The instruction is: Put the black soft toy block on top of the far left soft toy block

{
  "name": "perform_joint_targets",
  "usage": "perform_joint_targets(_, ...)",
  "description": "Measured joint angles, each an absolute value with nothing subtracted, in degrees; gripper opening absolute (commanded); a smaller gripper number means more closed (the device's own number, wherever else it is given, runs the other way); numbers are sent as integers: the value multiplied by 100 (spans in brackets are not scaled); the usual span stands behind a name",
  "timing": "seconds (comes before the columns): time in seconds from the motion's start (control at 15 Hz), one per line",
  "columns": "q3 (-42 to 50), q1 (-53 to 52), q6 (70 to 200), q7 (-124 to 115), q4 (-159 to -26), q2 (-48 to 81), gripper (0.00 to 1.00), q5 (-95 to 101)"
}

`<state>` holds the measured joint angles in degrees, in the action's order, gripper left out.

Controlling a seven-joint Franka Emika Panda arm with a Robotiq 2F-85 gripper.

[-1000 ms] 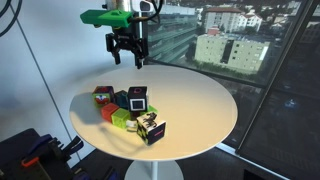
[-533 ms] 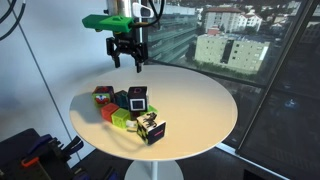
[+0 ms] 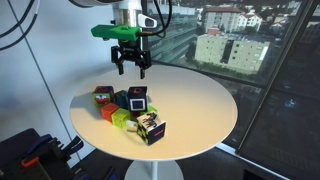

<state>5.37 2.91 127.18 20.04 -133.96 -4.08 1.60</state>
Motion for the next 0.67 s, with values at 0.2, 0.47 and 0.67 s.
perform_joint_targets(0.2,537,291,12759,2005,-13308,-221,100,311)
perform_joint_targets(0.47,533,291,12846,2016,-13227,-7,100,389)
perform_joint_targets(0.67,518,291,12913,2020,-13186,131,100,406)
